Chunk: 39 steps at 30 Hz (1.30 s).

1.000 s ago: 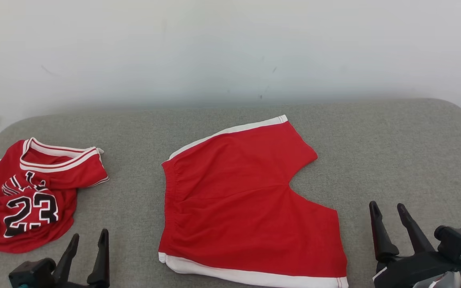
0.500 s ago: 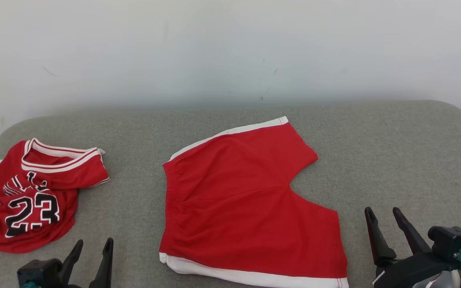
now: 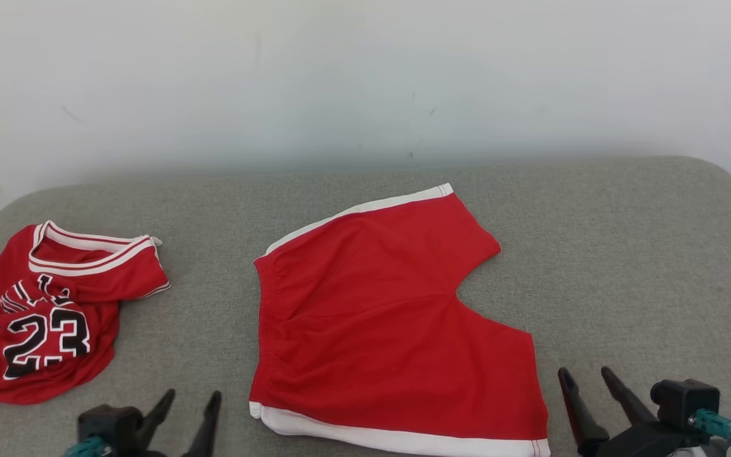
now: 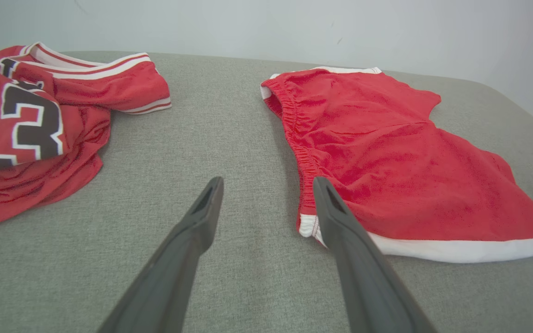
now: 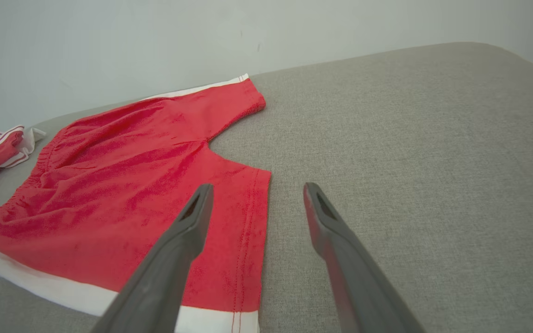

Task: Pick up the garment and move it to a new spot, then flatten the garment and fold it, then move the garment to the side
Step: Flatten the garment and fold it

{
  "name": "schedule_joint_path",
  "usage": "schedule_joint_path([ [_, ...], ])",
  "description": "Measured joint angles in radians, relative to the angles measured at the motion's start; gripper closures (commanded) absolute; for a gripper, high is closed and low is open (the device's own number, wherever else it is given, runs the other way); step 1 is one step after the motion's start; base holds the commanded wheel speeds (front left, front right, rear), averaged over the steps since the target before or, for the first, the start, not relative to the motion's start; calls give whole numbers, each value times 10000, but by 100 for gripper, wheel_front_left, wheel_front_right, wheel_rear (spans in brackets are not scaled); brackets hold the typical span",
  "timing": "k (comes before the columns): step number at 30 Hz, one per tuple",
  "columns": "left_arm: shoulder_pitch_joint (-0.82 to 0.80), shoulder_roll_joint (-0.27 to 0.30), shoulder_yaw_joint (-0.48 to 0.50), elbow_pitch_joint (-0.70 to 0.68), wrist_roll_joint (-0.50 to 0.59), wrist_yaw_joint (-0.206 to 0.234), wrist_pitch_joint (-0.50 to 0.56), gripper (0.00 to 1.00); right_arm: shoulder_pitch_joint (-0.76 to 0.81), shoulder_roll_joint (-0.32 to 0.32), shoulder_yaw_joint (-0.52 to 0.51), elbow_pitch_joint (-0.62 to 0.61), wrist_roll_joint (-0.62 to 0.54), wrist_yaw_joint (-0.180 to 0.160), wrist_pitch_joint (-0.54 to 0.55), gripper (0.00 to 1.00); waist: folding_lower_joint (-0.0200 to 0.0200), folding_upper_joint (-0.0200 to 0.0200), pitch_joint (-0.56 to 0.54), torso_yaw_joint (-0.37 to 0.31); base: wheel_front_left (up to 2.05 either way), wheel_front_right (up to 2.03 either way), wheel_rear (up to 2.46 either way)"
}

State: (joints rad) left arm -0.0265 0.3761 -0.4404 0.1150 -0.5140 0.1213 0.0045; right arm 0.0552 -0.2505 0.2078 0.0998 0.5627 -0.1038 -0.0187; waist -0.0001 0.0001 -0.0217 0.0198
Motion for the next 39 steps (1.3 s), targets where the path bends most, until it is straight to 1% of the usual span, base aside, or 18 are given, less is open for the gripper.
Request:
schedule_joint_path([
  [5, -416, -40, -725, 79, 153, -453, 583, 0, 248, -54, 343, 105, 130, 79, 683, 0, 0, 0, 65, -8, 0, 0, 0],
  [9, -634, -337, -1156, 474, 151, -702, 938, 0, 273, -134, 598, 364, 163, 90, 1143, 0, 1, 0, 185, -40, 0, 0, 0],
  [10, -657, -385, -1243, 644, 151, -708, 1026, 0, 267, -134, 656, 445, 163, 132, 1244, 0, 1, 0, 217, -57, 0, 0, 0],
  [12, -662, -456, -1302, 955, 151, -792, 1158, 0, 252, -146, 867, 662, 144, 159, 1519, 0, 1, 0, 269, -108, 0, 0, 0],
  [17, -1060, -627, -1430, 1538, 148, -1016, 1371, 0, 233, -125, 917, 943, 151, 157, 1850, 0, 1, 0, 379, -211, 0, 0, 0],
  [21, -1202, -623, -1442, 1971, 134, -1129, 1459, 0, 213, -44, 1066, 1104, 163, 157, 2130, 0, 1, 0, 403, -256, 0, 0, 0],
  [28, -1259, -700, -1432, 2558, 109, -1187, 1532, 0, 178, 38, 1156, 1252, 169, 157, 2359, 0, 1, 0, 448, -311, 0, 0, 0],
  [39, -1941, -890, -1181, 3409, 77, -1129, 1430, 0, -252, 173, 1243, 1340, 178, 159, 2487, 0, 1, 0, 586, -311, 0, 0, 0],
])
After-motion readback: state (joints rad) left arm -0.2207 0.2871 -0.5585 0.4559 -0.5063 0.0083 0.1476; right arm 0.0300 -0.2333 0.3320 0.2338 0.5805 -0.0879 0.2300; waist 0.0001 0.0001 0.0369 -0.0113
